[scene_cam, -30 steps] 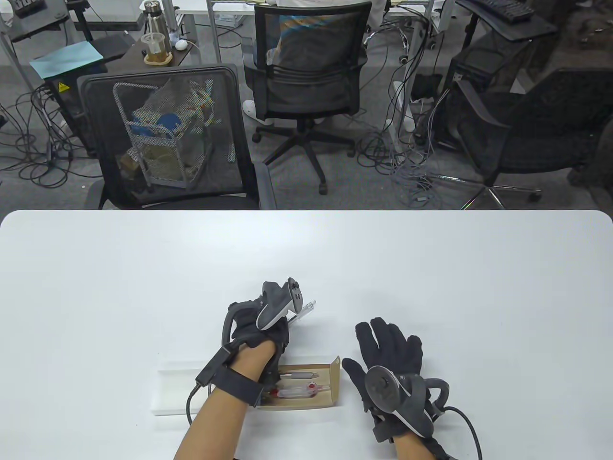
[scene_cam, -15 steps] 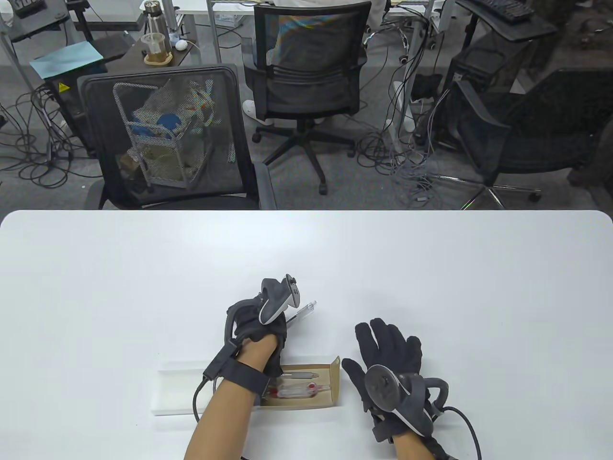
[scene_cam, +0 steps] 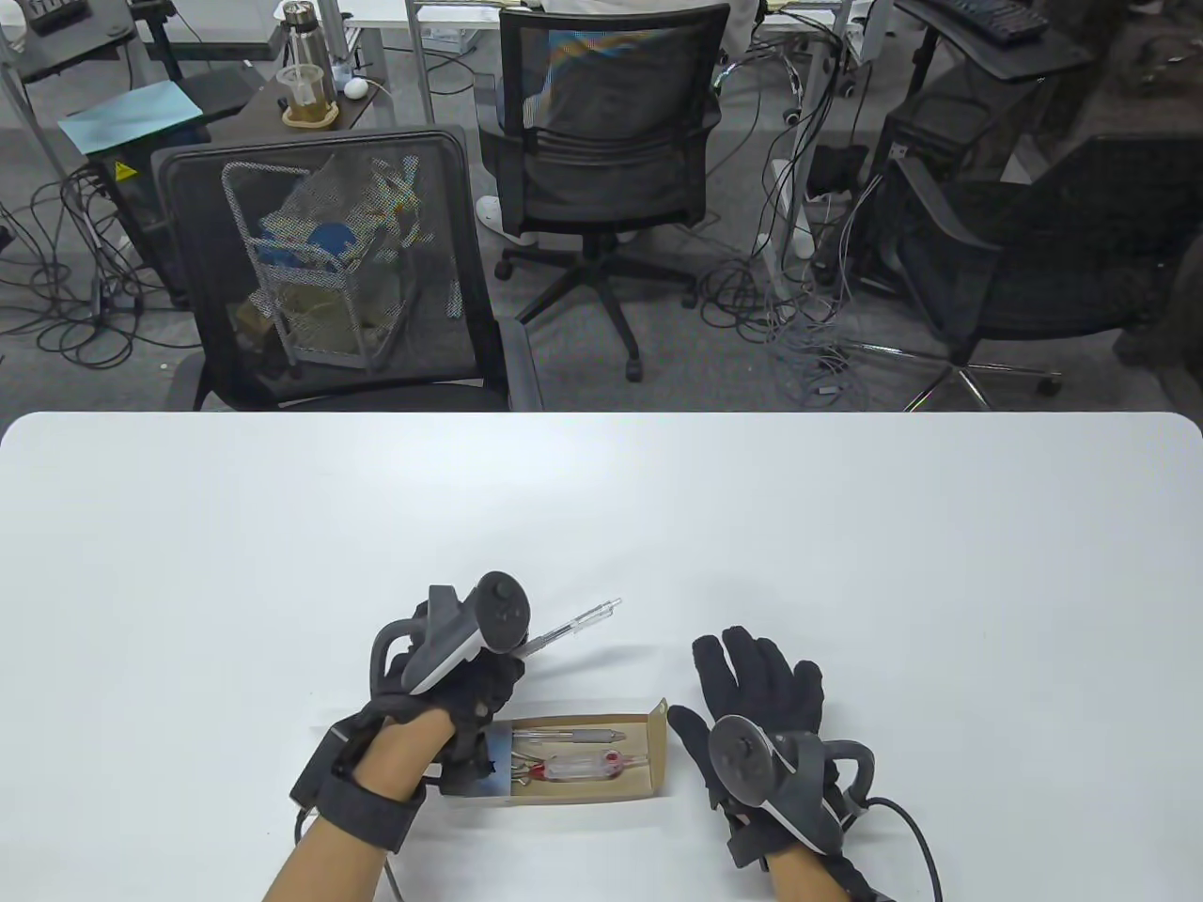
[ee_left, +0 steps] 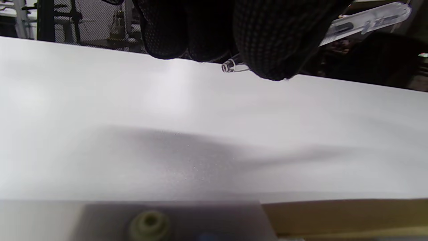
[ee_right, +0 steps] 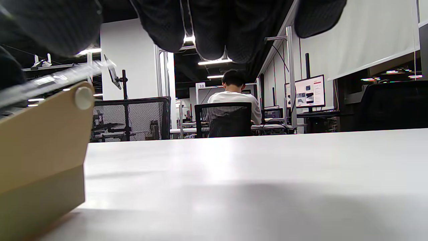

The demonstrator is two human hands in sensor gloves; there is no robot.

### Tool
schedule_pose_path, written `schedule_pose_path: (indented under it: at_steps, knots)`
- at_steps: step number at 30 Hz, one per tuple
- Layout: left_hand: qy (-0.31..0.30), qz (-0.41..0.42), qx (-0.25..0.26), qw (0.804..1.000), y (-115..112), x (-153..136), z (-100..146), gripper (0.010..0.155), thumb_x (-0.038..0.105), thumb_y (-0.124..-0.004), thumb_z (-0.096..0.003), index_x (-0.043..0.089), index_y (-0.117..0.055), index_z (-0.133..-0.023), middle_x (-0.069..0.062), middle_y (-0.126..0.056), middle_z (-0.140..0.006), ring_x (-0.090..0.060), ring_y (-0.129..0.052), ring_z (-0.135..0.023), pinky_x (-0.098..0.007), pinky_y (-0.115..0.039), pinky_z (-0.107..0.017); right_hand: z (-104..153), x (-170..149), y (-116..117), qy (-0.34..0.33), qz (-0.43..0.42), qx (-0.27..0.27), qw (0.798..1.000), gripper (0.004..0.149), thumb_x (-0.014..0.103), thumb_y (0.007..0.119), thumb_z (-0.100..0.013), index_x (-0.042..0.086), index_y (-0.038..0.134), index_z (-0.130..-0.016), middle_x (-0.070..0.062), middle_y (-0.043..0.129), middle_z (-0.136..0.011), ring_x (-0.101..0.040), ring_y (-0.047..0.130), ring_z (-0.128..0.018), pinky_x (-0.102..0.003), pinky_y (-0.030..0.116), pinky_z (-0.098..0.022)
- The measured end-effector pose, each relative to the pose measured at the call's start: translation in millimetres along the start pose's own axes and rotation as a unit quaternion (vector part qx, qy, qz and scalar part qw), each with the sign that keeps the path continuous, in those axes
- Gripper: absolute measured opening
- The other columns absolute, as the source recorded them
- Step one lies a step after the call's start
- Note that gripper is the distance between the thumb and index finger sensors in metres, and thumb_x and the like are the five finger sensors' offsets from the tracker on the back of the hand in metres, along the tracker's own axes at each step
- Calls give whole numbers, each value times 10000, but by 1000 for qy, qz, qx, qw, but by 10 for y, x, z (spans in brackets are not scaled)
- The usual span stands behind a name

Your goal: Pack snap-button pull-out pencil case

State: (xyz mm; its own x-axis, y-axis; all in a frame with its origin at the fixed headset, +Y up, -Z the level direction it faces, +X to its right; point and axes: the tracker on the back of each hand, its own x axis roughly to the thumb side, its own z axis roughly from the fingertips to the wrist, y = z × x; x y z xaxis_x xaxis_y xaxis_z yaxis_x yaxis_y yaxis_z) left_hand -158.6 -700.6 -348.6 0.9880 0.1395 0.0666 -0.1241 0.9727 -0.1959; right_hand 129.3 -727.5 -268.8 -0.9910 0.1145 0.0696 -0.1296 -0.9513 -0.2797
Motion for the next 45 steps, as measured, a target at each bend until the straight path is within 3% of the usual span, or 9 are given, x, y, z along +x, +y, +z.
schedule_pose_path:
  at_steps: [5,11,16,21,27,29,37,45]
  knots:
    - [-41,-35,49,997,-43,-171,460,511,417,-904,-347,344,-806,-843,117,-807,-912,-227,-800,-962,-604,-466,-829,-6,14,38,1,11,8,1000,736,700,662,-406,387,537,-1060,18,582,-1177,-267,641,-1054,-642,501,-753]
    - [-71,-51,87,992,-210,-310,781,512,422,-911,-341,347,-813,-838,121,-815,-909,-222,-810,-960,-606,-474,-827,-19,-3,87,7,23,18,1000,732,698,661,-407,388,538,-1059,16,581,-1176,-267,642,-1053,-641,502,-752]
    - [-87,-55,93,990,-253,-344,849,513,420,-914,-338,346,-815,-835,119,-817,-906,-223,-813,-957,-606,-475,-827,-26,19,98,9,30,23,999,725,692,667,-407,392,543,-1056,30,587,-1175,-264,644,-1053,-638,504,-754]
    - [-80,-76,103,989,-294,-377,884,513,416,-917,-337,346,-815,-835,120,-816,-907,-221,-811,-961,-607,-469,-831,-26,153,-57,-10,5,11,1000,704,706,671,-391,439,577,-1036,106,625,-1167,-216,659,-1069,-624,504,-780]
    - [-78,-107,123,984,-315,-365,921,512,417,-922,-333,348,-818,-830,125,-821,-902,-217,-817,-958,-608,-474,-829,-25,604,-266,-47,-33,16,998,639,701,714,-360,524,654,-972,233,761,-1075,-95,756,-1020,-560,532,-827]
    - [-79,-110,125,983,-313,-358,941,512,417,-923,-331,350,-818,-829,126,-822,-901,-217,-817,-959,-608,-474,-829,-48,771,-290,-88,-37,33,995,609,677,738,-363,514,693,-947,228,806,-1035,-89,794,-976,-544,561,-816]
    - [-84,-112,136,981,-301,-335,984,510,413,-920,-331,350,-820,-827,127,-824,-900,-216,-818,-959,-607,-473,-830,-130,1294,-174,-163,26,100,981,507,610,779,-364,493,790,-857,212,917,-881,-64,887,-821,-479,656,-771]
    - [-83,-107,135,982,-294,-347,980,513,412,-920,-328,350,-812,-826,128,-821,-898,-213,-818,-957,-609,-468,-832,-155,1337,-2,-170,-4,143,975,440,542,806,-366,449,832,-795,189,958,-755,-72,911,-715,-482,669,-752]
